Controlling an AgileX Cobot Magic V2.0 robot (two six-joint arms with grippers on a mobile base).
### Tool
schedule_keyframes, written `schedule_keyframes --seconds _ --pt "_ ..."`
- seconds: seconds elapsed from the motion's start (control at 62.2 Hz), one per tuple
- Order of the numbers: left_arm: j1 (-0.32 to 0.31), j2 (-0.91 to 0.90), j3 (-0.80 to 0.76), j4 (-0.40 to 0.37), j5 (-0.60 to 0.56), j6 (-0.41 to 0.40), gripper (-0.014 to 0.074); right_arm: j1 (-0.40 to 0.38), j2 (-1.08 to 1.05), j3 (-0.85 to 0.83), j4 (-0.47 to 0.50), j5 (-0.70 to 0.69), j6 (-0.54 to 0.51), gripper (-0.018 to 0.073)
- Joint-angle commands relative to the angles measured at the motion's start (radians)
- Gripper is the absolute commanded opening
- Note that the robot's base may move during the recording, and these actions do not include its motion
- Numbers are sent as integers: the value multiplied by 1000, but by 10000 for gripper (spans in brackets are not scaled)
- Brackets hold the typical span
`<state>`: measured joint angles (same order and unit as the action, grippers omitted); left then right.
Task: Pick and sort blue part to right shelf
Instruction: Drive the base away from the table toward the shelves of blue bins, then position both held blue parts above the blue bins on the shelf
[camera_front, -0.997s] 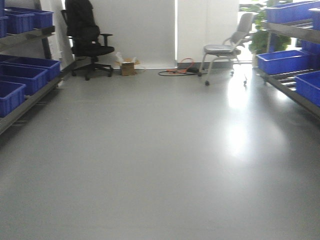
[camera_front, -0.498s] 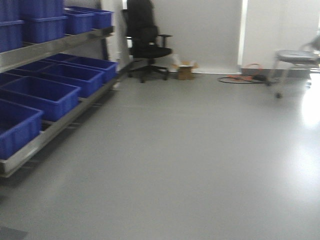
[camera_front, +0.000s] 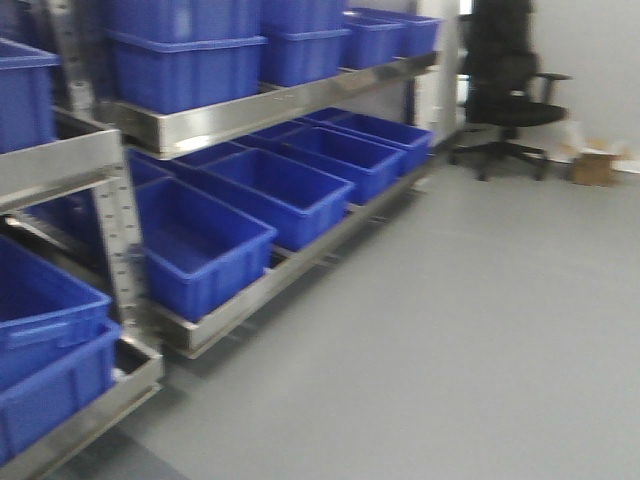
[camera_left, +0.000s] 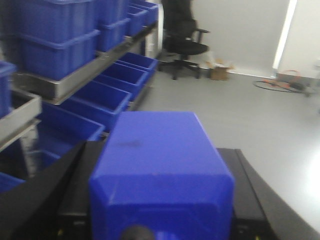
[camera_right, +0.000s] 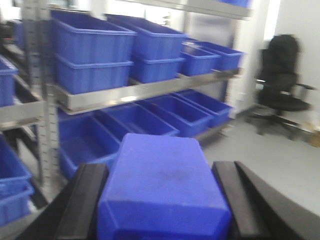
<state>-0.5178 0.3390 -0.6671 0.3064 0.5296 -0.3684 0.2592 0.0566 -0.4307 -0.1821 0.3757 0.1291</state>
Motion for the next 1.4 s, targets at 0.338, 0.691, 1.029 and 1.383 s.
schedule_keyframes --seconds 0.338,0.691,1.029,1.383 --pt "-7 9 -29 11 -90 -3 240 -1 13 -29 -16 -97 -1 144" --pt "-7 9 -29 11 -90 -3 240 -1 13 -29 -16 -97 -1 144" --pt "-7 9 -29 11 -90 -3 240 -1 13 -29 -16 -97 -1 144" --pt "-7 9 -29 11 -90 -3 240 -1 13 -29 -16 -97 -1 144"
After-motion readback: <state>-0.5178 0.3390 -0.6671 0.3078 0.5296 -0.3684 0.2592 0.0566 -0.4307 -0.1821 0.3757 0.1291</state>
